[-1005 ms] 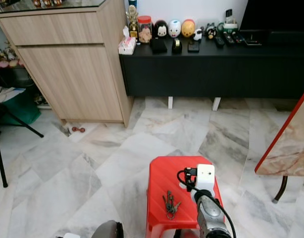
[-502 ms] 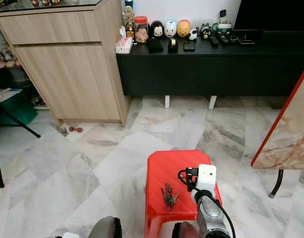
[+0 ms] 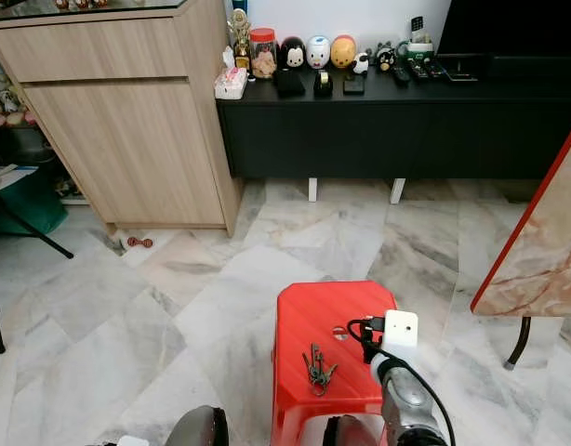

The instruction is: Hang keys on a hook

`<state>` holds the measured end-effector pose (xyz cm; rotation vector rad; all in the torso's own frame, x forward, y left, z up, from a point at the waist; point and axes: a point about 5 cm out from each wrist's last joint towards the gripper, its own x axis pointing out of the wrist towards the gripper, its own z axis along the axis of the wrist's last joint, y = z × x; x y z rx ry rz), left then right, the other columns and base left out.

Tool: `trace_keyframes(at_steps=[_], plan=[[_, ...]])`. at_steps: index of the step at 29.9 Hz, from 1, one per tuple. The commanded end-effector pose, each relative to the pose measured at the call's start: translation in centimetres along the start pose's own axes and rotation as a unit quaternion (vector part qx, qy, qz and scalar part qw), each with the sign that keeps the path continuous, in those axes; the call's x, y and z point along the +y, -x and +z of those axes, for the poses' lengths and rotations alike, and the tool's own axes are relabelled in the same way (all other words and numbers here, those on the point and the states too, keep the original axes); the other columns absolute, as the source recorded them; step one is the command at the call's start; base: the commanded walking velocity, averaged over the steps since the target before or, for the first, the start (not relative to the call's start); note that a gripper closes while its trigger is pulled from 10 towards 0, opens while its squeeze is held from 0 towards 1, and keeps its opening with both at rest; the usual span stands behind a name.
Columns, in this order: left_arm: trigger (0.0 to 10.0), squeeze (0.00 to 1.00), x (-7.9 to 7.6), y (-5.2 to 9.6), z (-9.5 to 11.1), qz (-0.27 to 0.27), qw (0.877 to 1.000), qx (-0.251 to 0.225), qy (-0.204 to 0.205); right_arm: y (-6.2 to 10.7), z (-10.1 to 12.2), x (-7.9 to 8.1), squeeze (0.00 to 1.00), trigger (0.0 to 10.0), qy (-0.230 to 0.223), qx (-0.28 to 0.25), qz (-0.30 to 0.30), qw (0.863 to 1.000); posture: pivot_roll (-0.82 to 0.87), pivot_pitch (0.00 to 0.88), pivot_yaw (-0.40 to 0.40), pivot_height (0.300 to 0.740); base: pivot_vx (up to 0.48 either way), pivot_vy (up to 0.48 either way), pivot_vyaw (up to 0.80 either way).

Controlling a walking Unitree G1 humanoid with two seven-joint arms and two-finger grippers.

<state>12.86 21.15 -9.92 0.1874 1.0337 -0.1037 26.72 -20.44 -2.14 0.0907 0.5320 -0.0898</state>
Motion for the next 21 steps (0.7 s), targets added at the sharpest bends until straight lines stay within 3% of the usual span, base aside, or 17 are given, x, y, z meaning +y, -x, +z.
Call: trace_keyframes(at_steps=[1,5,7,11,12,13,14,16,21], plan=[[10.0,0.0,-0.5,0.1,-0.5,-0.01,1.0,0.007,-0.003,-0.2,0.4,-0.2,0.0,10.0,0.016,0.014,-0.004,1.0,0.04,0.007,0.014,0.61,0.0,0.0,0.0],[10.0,0.0,-0.5,0.1,-0.7,-0.01,1.0,0.01,-0.002,-0.3,0.5,-1.2,0.0,10.0,0.068,0.042,-0.013,0.997,0.04,0.025,0.016,0.61,0.0,0.0,0.0],[10.0,0.0,-0.4,0.2,-0.9,-0.01,1.0,0.012,-0.001,-0.2,-0.1,-1.4,0.0,10.0,0.141,0.073,0.0,0.987,0.04,0.039,0.015,0.61,0.0,0.0,0.0],[10.0,0.0,-0.4,0.2,-1.0,-0.011,1.0,0.014,0.0,-0.3,0.2,-1.1,0.0,10.0,0.154,0.073,0.034,0.985,0.05,0.054,0.015,0.61,0.0,0.0,0.0],[10.0,0.0,-0.4,0.3,-1.1,-0.01,1.0,0.014,0.002,-0.4,0.5,-1.1,0.0,10.0,0.2,0.075,0.045,0.976,0.05,0.057,0.015,0.61,0.0,0.0,0.0],[10.0,0.0,-0.4,0.3,-1.1,-0.01,1.0,0.014,0.002,-0.4,0.5,-1.1,0.0,10.0,0.2,0.075,0.045,0.976,0.05,0.057,0.015,0.61,0.0,0.0,0.0],[10.0,0.0,-0.4,0.3,-1.2,-0.01,1.0,0.015,0.002,-0.5,0.8,-1.1,0.0,10.0,0.248,0.077,0.059,0.964,0.05,0.066,0.015,0.61,0.0,0.0,0.0],[10.0,0.0,-0.4,0.3,-1.3,-0.01,1.0,0.017,0.002,-0.6,1.4,-1.0,0.0,10.0,0.294,0.08,0.08,0.949,0.05,0.071,0.013,0.61,0.0,0.0,0.0],[10.0,0.0,-0.3,0.3,-1.4,-0.009,1.0,0.017,0.005,-1.0,2.6,-0.9,0.0,10.0,0.321,0.079,0.094,0.939,0.05,0.088,0.01,0.61,0.0,0.0,0.0]])
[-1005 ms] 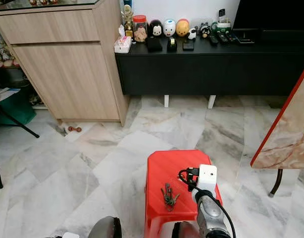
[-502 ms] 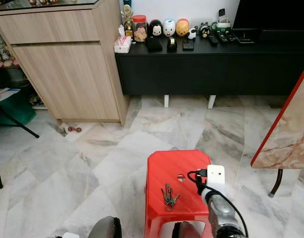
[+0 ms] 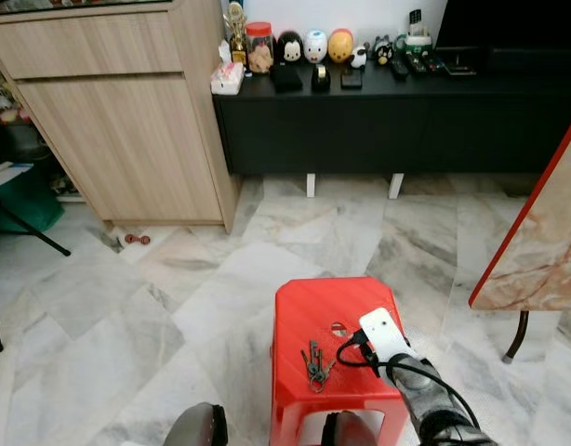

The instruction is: Hang keys on a hook

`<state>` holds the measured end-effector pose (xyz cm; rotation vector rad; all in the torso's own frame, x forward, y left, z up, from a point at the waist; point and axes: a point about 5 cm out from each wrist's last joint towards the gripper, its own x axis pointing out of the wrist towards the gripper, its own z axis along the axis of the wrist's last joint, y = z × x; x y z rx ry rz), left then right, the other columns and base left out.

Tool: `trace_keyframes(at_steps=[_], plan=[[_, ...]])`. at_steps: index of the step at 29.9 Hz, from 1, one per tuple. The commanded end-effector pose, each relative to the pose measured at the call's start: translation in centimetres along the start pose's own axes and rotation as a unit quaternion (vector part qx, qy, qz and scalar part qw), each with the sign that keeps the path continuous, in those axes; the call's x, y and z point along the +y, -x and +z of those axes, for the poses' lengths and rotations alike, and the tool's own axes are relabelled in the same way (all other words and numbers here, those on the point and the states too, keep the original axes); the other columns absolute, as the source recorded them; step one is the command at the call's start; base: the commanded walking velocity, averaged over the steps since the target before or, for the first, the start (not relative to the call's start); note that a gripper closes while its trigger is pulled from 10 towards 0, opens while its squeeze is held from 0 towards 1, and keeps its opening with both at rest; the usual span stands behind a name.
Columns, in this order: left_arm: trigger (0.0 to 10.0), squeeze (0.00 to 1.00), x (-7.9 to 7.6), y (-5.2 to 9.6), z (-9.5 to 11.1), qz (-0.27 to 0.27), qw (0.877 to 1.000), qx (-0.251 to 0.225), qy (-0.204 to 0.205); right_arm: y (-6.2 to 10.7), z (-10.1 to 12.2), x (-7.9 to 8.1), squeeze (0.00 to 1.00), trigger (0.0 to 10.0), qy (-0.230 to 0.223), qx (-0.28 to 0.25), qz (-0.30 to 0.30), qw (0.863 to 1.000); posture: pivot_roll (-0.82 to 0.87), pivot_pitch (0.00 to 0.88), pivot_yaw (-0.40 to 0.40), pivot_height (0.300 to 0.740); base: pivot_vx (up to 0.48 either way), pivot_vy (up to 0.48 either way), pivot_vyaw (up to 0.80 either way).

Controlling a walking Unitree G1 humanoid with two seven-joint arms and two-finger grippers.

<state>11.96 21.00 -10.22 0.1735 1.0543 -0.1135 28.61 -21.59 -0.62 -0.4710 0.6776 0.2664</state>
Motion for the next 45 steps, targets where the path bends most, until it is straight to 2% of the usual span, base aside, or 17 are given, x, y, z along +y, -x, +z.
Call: trace_keyframes(at_steps=[1,3,4,7,10,14,15,16,19,23,26,28,30,34,37,45], plan=[[10.0,0.0,0.0,0.1,-0.6,0.0,1.0,0.008,0.002,0.0,0.4,-0.4,0.0,10.0,0.017,0.007,0.009,1.0,0.06,0.094,0.01,0.61,0.0,0.0,0.0],[10.0,0.0,0.0,0.1,-0.6,0.0,1.0,0.008,0.002,-0.1,0.6,-0.4,0.0,10.0,0.032,0.01,0.023,0.999,0.06,0.103,0.011,0.61,0.0,0.0,0.0],[10.0,0.0,0.0,0.2,-0.6,0.0,1.0,0.008,0.003,-0.1,0.8,-0.3,0.0,10.0,0.056,0.012,0.041,0.998,0.06,0.108,0.01,0.61,0.0,0.0,0.0],[10.0,0.0,0.0,0.2,-0.7,0.001,1.0,0.008,0.004,-0.1,1.0,-0.4,0.0,10.0,0.089,0.017,0.058,0.994,0.06,0.113,0.009,0.61,0.0,0.0,0.0],[10.0,0.0,0.0,0.2,-0.9,0.002,1.0,0.01,0.006,-0.1,1.8,-0.5,0.0,10.0,0.086,0.017,0.1,0.991,0.06,0.116,0.008,0.61,0.0,0.0,0.0],[10.0,0.0,0.0,0.3,-1.1,0.002,1.0,0.012,0.006,0.2,1.5,-0.5,0.0,10.0,0.119,0.039,0.155,0.98,0.07,0.11,0.006,0.61,0.0,0.0,0.0],[10.0,0.0,0.0,0.3,-1.1,0.002,1.0,0.012,0.006,0.2,1.5,-0.5,0.0,10.0,0.119,0.039,0.155,0.98,0.07,0.11,0.006,0.61,0.0,0.0,0.0],[10.0,0.0,-0.1,0.4,-1.3,0.002,1.0,0.013,0.007,0.3,1.4,-1.3,0.0,10.0,0.147,0.052,0.141,0.978,0.08,0.104,0.0,0.61,0.0,0.0,0.0],[10.0,0.0,-0.1,0.4,-1.6,0.002,1.0,0.015,0.008,0.3,1.7,-1.9,0.0,10.0,0.153,0.053,0.122,0.979,0.08,0.104,0.001,0.61,0.0,0.0,0.0],[10.0,0.0,-0.2,0.6,-1.9,0.002,1.0,0.017,0.007,0.4,1.7,-2.3,0.0,10.0,0.171,0.061,0.124,0.976,0.08,0.103,0.002,0.61,0.0,0.0,0.0],[10.0,0.0,-0.2,0.6,-2.1,0.002,1.0,0.017,0.007,0.4,1.8,-2.3,0.0,10.0,0.172,0.056,0.126,0.976,0.08,0.099,0.002,0.61,0.0,0.0,0.0],[10.0,0.0,-0.2,0.6,-2.2,0.002,1.0,0.017,0.005,0.3,2.0,-1.9,0.0,10.0,0.139,0.038,0.127,0.982,0.08,0.097,0.002,0.61,0.0,0.0,0.0],[10.0,0.0,-0.2,0.6,-2.2,0.002,1.0,0.017,0.004,0.3,1.8,-1.4,0.0,10.0,0.124,0.036,0.134,0.983,0.08,0.099,0.001,0.61,0.0,0.0,0.0],[10.0,0.0,-0.2,0.7,-2.2,0.001,1.0,0.015,0.003,0.3,1.2,-0.7,0.0,10.0,0.128,0.045,0.151,0.979,0.09,0.1,0.001,0.61,0.0,0.0,0.0],[10.0,0.0,-0.2,0.7,-2.3,0.002,1.0,0.014,0.004,0.4,0.6,-1.0,0.0,10.0,0.151,0.06,0.146,0.976,0.09,0.105,-0.001,0.61,0.0,0.0,0.0],[10.0,0.0,-0.2,1.0,-3.1,0.003,1.0,0.021,0.007,0.4,1.4,-2.2,0.0,10.0,0.14,0.058,0.117,0.981,0.1,0.141,0.0,0.61,0.0,0.0,0.0]])
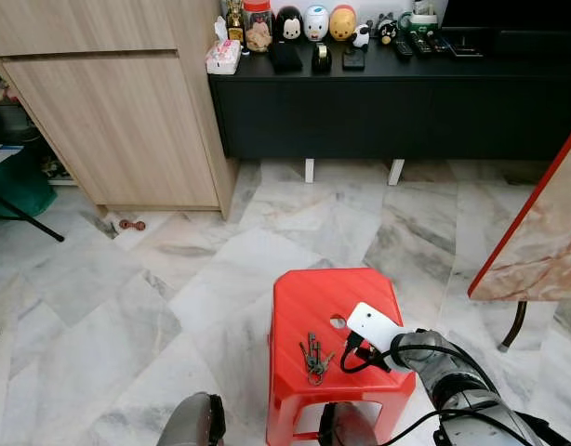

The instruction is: Hang keys on a hook

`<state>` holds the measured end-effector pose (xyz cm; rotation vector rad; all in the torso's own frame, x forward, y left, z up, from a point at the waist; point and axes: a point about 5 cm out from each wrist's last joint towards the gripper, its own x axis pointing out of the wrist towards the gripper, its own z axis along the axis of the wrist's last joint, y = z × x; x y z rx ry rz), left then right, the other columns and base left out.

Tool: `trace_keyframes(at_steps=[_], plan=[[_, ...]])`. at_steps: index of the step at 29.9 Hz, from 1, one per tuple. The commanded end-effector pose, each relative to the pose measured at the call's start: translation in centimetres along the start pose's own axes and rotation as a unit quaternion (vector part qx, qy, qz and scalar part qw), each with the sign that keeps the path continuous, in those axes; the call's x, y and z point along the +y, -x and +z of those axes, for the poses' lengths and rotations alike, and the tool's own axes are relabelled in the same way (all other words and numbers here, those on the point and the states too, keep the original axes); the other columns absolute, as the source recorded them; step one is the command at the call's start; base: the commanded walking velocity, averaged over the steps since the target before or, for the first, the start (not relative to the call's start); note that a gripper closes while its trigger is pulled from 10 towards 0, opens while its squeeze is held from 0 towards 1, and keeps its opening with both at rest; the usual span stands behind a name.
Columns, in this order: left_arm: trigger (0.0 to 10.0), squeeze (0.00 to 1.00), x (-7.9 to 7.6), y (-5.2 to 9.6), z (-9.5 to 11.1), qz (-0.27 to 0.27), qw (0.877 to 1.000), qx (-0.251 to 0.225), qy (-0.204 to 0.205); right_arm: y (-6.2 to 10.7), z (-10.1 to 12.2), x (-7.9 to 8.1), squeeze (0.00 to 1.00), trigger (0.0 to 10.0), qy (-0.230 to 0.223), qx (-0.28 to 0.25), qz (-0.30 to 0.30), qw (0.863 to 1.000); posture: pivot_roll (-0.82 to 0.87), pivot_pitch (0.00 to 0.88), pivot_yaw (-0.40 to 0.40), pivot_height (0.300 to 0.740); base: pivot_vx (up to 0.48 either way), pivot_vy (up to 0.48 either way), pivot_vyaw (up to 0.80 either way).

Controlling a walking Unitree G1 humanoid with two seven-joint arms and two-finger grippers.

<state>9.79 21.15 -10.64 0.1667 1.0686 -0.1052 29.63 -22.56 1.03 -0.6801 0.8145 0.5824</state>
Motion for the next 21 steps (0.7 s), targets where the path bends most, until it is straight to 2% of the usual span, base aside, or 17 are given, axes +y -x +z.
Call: trace_keyframes(at_steps=[1,6,9,14,21], plan=[[10.0,0.0,0.1,0.4,-1.2,0.002,1.0,0.015,0.003,0.2,0.1,-0.5,0.0,10.0,-0.001,0.005,-0.008,1.0,0.1,0.152,0.0,0.61,0.0,0.0,0.0],[10.0,0.0,0.0,0.7,-2.1,0.001,1.0,0.02,0.004,0.1,0.1,-0.5,0.0,10.0,0.005,0.009,-0.011,1.0,0.1,0.182,0.001,0.61,0.0,0.0,0.0],[10.0,0.0,-0.1,1.0,-2.7,0.001,1.0,0.022,0.004,0.0,0.3,-0.2,0.0,10.0,-0.014,-0.007,-0.012,1.0,0.11,0.202,0.003,0.61,0.0,0.0,0.0],[10.0,0.0,-0.2,1.3,-3.4,-0.001,1.0,0.023,0.003,-0.3,0.3,0.4,0.0,10.0,-0.004,-0.007,-0.005,1.0,0.11,0.23,0.004,0.61,0.0,0.0,0.0],[10.0,0.0,-0.4,1.6,-3.9,-0.002,1.0,0.016,0.002,-0.1,1.1,-0.3,0.0,10.0,0.001,-0.02,-0.025,0.999,0.11,0.253,0.002,0.61,0.0,0.0,0.0]])
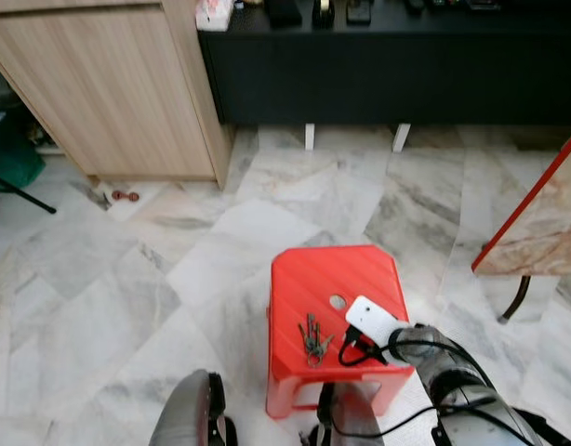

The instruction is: Hang keys on a hook

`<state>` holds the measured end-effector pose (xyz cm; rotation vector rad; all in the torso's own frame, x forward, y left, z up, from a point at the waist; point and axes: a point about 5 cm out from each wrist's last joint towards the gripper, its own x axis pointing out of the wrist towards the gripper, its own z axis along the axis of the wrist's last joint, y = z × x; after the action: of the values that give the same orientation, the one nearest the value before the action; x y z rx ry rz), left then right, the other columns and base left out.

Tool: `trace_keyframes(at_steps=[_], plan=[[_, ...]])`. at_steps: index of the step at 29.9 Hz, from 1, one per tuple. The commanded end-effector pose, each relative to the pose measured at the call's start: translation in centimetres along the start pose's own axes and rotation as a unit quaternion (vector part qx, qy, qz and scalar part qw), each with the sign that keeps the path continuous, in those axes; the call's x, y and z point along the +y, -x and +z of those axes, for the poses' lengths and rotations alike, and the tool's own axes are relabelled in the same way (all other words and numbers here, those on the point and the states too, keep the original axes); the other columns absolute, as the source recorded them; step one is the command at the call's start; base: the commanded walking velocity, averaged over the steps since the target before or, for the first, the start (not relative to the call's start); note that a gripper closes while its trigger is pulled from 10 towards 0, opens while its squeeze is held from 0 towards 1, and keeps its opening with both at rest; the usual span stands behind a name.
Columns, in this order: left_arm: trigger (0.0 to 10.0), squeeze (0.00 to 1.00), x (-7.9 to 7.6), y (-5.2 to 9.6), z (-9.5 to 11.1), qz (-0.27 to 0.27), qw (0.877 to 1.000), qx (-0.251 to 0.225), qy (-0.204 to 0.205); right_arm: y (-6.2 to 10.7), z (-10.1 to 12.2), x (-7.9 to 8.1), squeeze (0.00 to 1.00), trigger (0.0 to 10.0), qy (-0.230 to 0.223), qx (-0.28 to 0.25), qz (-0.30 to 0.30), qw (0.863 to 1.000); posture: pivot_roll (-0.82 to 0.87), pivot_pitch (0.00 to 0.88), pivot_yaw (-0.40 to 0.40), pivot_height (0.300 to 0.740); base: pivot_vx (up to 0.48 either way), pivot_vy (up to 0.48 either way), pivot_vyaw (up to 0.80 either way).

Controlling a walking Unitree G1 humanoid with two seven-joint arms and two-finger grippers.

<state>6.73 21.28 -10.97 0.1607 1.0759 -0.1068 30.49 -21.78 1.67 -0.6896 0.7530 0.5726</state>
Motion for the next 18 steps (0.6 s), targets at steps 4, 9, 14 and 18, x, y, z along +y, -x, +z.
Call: trace_keyframes(at_steps=[4,9,14,18], plan=[[10.0,0.0,-0.1,0.5,-1.1,0.0,1.0,0.011,0.0,0.1,0.3,-0.6,0.0,10.0,-0.003,0.0,-0.025,1.0,0.11,0.25,0.002,0.61,0.0,0.0,0.0],[10.0,0.0,-0.1,0.5,-1.2,0.001,1.0,0.013,0.0,0.3,0.9,-1.7,0.0,10.0,-0.01,-0.009,-0.06,0.998,0.11,0.232,0.003,0.61,0.0,0.0,0.0],[10.0,0.0,0.0,0.4,-1.1,0.001,1.0,0.013,-0.001,0.5,0.8,-2.0,0.0,10.0,-0.013,-0.001,-0.063,0.998,0.11,0.228,0.006,0.61,0.0,0.0,0.0],[10.0,0.0,0.1,0.4,-1.0,0.0,1.0,0.013,-0.003,0.5,0.6,-1.9,0.0,10.0,-0.013,0.005,-0.056,0.998,0.11,0.225,0.009,0.61,0.0,0.0,0.0]])
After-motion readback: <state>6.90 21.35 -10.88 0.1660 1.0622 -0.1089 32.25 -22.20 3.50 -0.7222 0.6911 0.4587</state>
